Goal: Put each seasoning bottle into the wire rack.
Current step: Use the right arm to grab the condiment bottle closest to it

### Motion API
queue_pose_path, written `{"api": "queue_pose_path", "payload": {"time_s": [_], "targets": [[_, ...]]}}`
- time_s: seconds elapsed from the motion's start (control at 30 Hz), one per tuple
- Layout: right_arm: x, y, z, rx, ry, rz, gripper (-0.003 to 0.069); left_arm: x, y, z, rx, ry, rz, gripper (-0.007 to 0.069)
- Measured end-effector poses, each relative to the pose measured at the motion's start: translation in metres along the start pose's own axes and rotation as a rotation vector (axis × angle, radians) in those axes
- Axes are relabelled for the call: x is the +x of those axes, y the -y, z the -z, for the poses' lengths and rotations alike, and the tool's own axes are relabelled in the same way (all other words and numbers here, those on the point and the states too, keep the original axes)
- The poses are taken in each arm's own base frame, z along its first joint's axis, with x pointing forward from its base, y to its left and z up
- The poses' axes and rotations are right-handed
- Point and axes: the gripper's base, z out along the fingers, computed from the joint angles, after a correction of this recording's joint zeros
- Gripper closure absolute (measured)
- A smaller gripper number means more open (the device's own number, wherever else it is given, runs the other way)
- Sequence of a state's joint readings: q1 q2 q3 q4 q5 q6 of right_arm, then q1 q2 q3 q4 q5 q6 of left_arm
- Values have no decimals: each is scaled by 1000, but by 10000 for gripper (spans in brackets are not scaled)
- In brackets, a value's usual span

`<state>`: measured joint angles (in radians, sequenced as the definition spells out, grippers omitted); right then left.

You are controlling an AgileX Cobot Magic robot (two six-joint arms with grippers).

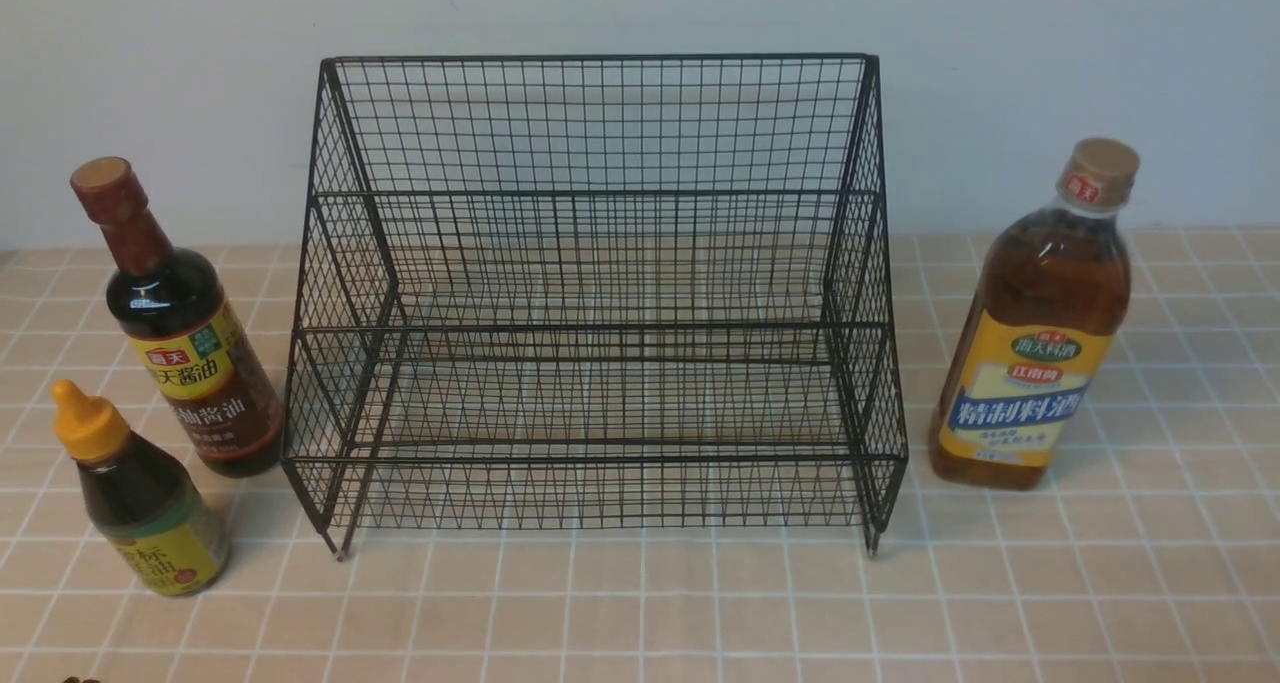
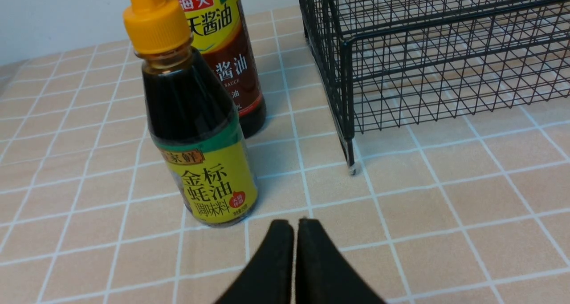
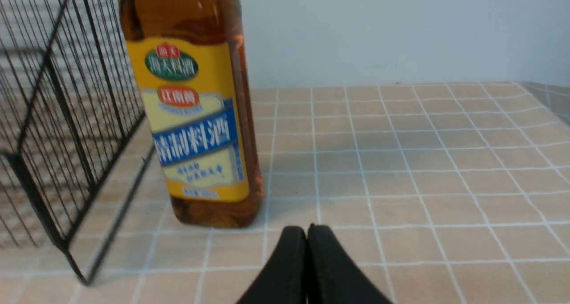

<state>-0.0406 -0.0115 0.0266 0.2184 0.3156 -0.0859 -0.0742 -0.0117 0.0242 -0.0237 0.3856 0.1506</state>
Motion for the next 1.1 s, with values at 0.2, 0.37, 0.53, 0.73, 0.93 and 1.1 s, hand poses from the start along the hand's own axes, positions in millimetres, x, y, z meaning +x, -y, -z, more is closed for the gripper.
{"api": "queue_pose_path", "payload": {"time_s": [0.2,0.37,0.53,0.73,0.93,1.1], "targets": [[-17,0,2,-31,188,-378,673,0,0,0,0,0,1,631],[-23,4,3,-29,265,-575,673,0,0,0,0,0,1,631],[-24,5,3,-27,276,-599,673,0,0,0,0,0,1,631],[-26,7,4,-22,309,-663,673,0,0,0,1,0,3,631],[-59,-2,15,-82,332,-548,673,0,0,0,1,0,3,631],[-113,-17,16,-115,245,-269,673,0,0,0,1,0,4,631]]}}
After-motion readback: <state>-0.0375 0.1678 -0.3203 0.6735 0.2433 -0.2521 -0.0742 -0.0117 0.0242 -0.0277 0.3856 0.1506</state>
